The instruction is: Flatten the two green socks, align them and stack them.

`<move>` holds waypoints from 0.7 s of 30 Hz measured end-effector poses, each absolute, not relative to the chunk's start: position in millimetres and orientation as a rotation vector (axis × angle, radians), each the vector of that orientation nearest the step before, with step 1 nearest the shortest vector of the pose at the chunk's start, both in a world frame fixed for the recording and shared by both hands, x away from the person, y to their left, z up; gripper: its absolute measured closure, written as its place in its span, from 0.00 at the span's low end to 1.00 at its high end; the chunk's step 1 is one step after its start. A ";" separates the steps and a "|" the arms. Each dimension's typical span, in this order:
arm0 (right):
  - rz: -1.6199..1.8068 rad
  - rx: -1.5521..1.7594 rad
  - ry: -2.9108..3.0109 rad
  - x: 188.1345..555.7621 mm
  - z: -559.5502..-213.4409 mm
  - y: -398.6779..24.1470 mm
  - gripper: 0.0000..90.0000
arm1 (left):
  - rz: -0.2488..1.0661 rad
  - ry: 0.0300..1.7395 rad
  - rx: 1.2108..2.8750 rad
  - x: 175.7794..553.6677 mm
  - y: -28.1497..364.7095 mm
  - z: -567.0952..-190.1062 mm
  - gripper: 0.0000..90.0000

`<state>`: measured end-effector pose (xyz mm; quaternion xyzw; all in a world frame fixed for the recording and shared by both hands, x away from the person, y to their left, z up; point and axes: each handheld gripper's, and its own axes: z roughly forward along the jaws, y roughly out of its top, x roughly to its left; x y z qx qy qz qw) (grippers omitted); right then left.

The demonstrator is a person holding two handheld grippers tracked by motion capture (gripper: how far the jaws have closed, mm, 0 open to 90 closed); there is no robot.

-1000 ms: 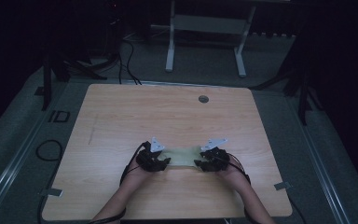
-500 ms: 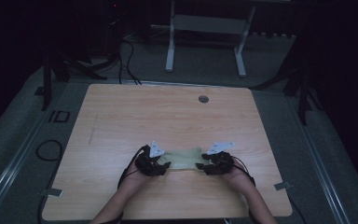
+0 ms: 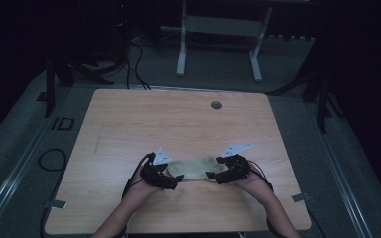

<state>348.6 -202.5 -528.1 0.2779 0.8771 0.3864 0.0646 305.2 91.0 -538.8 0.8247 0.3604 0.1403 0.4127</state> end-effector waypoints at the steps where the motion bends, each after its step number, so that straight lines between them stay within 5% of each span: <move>1: 1.190 0.847 2.644 347.5 -527.2 -203.7 0.21 | 0.367 0.911 2.059 302.2 94.2 -536.4 0.15; 21: 1.156 0.890 2.501 322.7 -535.8 -251.7 0.16 | 0.459 1.068 1.930 256.5 164.9 -548.3 0.09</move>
